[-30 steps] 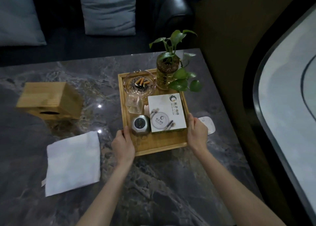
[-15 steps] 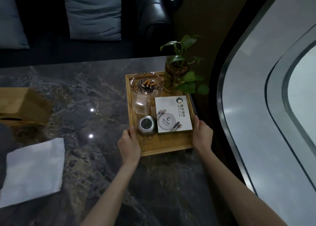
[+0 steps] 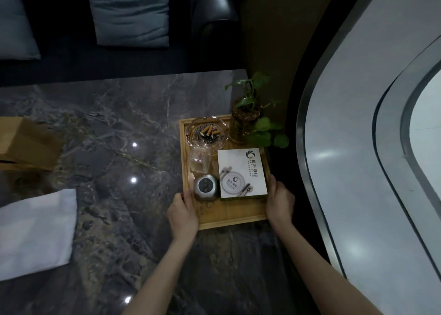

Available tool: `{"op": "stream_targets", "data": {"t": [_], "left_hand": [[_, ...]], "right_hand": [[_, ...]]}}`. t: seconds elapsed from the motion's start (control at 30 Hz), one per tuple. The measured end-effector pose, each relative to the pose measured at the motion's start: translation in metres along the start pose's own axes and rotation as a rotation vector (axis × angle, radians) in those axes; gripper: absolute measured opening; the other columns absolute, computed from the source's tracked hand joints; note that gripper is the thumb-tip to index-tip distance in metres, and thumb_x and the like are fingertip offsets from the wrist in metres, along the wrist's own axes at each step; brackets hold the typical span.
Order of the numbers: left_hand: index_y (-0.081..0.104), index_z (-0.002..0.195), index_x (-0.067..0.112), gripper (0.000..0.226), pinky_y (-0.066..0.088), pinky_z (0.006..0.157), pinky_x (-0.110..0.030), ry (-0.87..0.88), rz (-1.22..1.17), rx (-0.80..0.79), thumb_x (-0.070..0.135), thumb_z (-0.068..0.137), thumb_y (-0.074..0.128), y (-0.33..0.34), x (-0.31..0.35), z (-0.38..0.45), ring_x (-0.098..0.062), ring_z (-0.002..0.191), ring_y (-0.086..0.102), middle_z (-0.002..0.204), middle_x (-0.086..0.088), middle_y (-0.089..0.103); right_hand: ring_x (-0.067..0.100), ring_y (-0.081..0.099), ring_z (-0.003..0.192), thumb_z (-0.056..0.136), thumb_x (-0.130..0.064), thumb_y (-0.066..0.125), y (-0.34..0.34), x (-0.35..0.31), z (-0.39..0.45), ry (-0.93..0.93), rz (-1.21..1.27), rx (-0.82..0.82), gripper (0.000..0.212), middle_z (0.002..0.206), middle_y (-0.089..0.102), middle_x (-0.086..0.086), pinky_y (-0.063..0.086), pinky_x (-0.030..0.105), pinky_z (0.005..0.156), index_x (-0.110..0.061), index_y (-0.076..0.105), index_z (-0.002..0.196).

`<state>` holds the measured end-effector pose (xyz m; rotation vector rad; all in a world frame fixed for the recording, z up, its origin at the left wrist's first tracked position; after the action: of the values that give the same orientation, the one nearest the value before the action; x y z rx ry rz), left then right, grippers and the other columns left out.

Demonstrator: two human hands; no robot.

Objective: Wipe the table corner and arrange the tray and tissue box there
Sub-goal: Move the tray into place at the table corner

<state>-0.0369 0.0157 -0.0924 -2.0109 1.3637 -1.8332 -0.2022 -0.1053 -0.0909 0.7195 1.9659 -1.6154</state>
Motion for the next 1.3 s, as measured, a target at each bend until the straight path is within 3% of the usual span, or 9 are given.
{"op": "stream_targets", "data": {"t": [0.2,0.3,0.6,0.73,0.87,0.97,1.03,1.3], "left_hand": [[0.056,0.082,0.001,0.037,0.032,0.065,-0.031,-0.009,0.032,-0.022,0.028,0.097,0.035,0.005,0.001,-0.001,-0.022,0.070,0.050,0.075,-0.010,0.055],[0.056,0.085,-0.001,0.038,0.032,0.066,-0.030,-0.014,0.053,-0.037,0.027,0.097,0.034,0.008,-0.001,-0.001,-0.022,0.072,0.049,0.077,-0.010,0.055],[0.054,0.083,0.002,0.035,0.033,0.066,-0.031,-0.015,0.083,-0.062,0.027,0.097,0.033,0.009,-0.002,0.001,-0.022,0.072,0.050,0.078,-0.010,0.055],[0.048,0.077,0.008,0.028,0.032,0.062,-0.028,0.030,0.158,-0.135,0.024,0.097,0.036,0.003,0.000,0.003,-0.019,0.068,0.048,0.079,-0.012,0.056],[0.052,0.081,0.009,0.028,0.043,0.059,-0.030,0.122,0.386,-0.203,0.026,0.096,0.037,-0.007,0.001,0.010,-0.018,0.067,0.055,0.085,-0.013,0.063],[0.058,0.093,0.002,0.027,0.049,0.070,-0.038,0.235,0.656,-0.214,0.018,0.096,0.035,-0.010,0.011,0.014,-0.031,0.084,0.062,0.093,-0.017,0.065],[0.060,0.096,0.001,0.026,0.049,0.071,-0.036,0.267,0.755,-0.245,0.010,0.095,0.036,-0.009,0.016,0.015,-0.032,0.088,0.063,0.096,-0.017,0.065],[0.057,0.098,-0.001,0.030,0.044,0.071,-0.039,0.266,0.693,-0.229,0.018,0.097,0.034,-0.008,0.007,0.012,-0.037,0.093,0.061,0.099,-0.021,0.065]], "right_hand": [[0.039,0.062,0.093,0.099,-0.030,0.031,0.002,0.009,0.000,0.069,0.030,-0.021,0.045,0.102,0.066,0.027,0.036,0.028,0.067,0.004,0.061,0.105],[0.041,0.061,0.095,0.099,-0.032,0.031,0.003,0.011,0.000,0.100,0.025,-0.027,0.046,0.104,0.065,0.029,0.041,0.033,0.070,0.003,0.060,0.108],[0.040,0.063,0.091,0.099,-0.032,0.031,0.004,0.013,0.000,0.110,0.036,-0.042,0.047,0.100,0.066,0.028,0.043,0.033,0.071,0.005,0.060,0.099],[0.038,0.063,0.088,0.098,-0.022,0.038,0.003,0.015,-0.004,0.045,0.017,-0.063,0.035,0.099,0.067,0.025,0.044,0.032,0.069,0.004,0.060,0.096],[0.038,0.061,0.083,0.095,-0.014,0.043,0.003,0.019,-0.008,-0.072,-0.080,-0.035,0.026,0.093,0.064,0.026,0.047,0.039,0.070,0.006,0.060,0.093],[0.039,0.058,0.081,0.095,-0.008,0.044,0.000,0.019,-0.007,-0.155,-0.210,-0.025,0.024,0.088,0.062,0.028,0.044,0.041,0.067,0.009,0.060,0.088],[0.041,0.057,0.082,0.093,-0.003,0.047,0.000,0.019,-0.009,-0.205,-0.309,-0.018,0.020,0.085,0.061,0.029,0.044,0.042,0.066,0.010,0.059,0.084],[0.038,0.054,0.094,0.091,0.005,0.042,0.001,0.017,-0.012,-0.197,-0.405,-0.055,0.017,0.097,0.058,0.026,0.044,0.041,0.070,0.007,0.058,0.096]]}}
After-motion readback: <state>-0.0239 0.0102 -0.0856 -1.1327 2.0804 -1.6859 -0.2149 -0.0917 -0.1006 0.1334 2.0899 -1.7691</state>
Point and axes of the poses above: each hand's wrist, its own z-axis towards the middle knuckle, its own y-axis out of the palm, x = y × z, the point moved 1 cm from there along z, towards the middle knuckle
